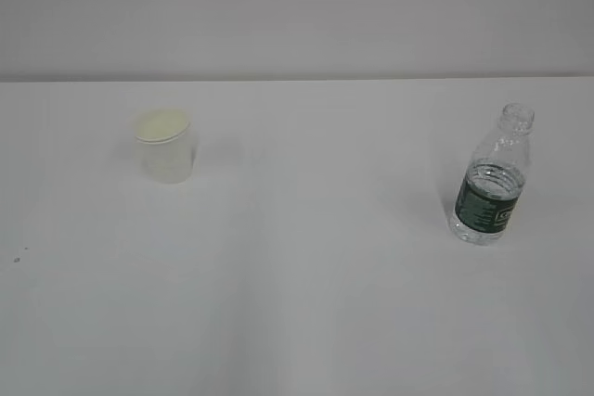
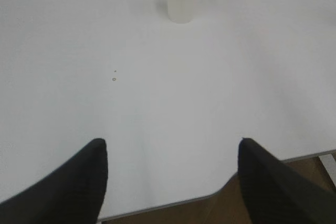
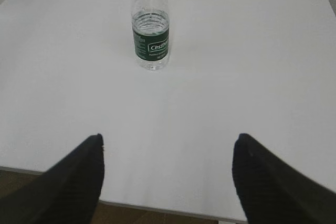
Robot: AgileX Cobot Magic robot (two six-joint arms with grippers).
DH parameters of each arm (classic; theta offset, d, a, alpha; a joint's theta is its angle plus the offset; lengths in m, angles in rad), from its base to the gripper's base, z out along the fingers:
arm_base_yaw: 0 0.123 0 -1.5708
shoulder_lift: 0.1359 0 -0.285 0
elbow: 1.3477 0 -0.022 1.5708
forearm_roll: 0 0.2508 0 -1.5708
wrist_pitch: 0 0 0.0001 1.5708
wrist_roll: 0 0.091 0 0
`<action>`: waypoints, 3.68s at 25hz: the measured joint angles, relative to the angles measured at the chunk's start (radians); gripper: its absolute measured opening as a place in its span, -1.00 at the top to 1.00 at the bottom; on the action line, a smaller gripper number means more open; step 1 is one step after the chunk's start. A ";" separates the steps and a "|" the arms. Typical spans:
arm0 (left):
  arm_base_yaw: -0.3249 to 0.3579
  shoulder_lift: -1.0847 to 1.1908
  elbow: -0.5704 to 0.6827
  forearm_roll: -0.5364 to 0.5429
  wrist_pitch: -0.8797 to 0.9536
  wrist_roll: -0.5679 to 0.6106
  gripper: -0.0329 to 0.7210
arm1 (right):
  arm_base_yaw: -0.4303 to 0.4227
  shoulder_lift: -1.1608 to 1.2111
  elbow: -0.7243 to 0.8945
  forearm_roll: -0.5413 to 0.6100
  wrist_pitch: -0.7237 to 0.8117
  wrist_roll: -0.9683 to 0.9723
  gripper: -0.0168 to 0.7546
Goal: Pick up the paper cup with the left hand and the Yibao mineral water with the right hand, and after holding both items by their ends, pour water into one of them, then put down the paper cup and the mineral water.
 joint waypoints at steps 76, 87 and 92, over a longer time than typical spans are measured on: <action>0.000 0.199 -0.020 0.045 -0.502 0.000 -0.51 | 0.000 0.107 0.011 -0.016 -0.513 -0.003 -0.52; 0.000 0.386 -0.020 0.048 -0.553 0.000 -0.47 | 0.004 0.168 0.060 -0.016 -0.553 -0.003 -0.52; 0.000 0.492 -0.020 0.048 -0.554 0.000 -0.47 | 0.004 0.184 0.100 -0.016 -0.558 -0.003 -0.52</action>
